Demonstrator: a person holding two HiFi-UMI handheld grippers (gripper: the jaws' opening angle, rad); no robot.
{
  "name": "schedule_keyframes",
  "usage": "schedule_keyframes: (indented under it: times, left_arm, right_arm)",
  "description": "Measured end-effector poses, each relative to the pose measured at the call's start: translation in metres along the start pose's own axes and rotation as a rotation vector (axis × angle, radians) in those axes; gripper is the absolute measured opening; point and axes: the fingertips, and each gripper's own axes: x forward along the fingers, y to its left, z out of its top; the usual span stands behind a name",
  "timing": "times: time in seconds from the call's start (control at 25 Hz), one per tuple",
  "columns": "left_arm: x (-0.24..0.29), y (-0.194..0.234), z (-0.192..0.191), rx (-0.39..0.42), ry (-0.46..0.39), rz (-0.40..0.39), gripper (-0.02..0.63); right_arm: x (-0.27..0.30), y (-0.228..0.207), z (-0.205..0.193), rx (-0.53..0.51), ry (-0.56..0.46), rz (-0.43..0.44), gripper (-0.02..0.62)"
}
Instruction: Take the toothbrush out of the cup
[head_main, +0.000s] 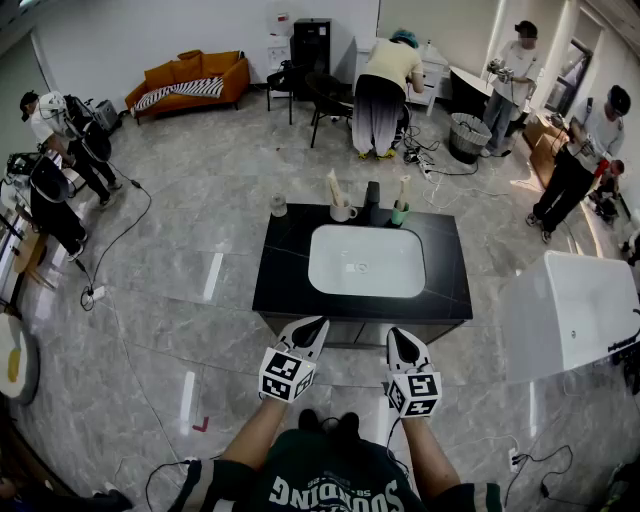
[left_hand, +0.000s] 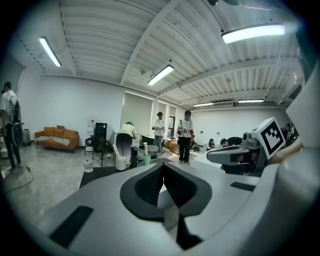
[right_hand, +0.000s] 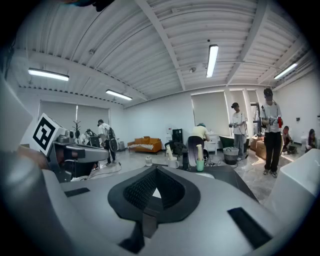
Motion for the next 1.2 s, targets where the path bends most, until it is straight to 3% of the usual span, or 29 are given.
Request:
schedule_keyframes:
  times: [0.52,1.2]
  left_arm:
    - [0.008,0.007,0.003,-0.021,-0.006,0.034,0.011]
    - [0.022,-0.036,-0.012,-0.056,0.022,0.069,0.011]
  right_arm:
    - [0.007,-0.009,0.004,0.001,-0.025,0.047,0.041]
    - [-0.012,-0.034,-0.005,-0.032,0.012,0.118,0.041]
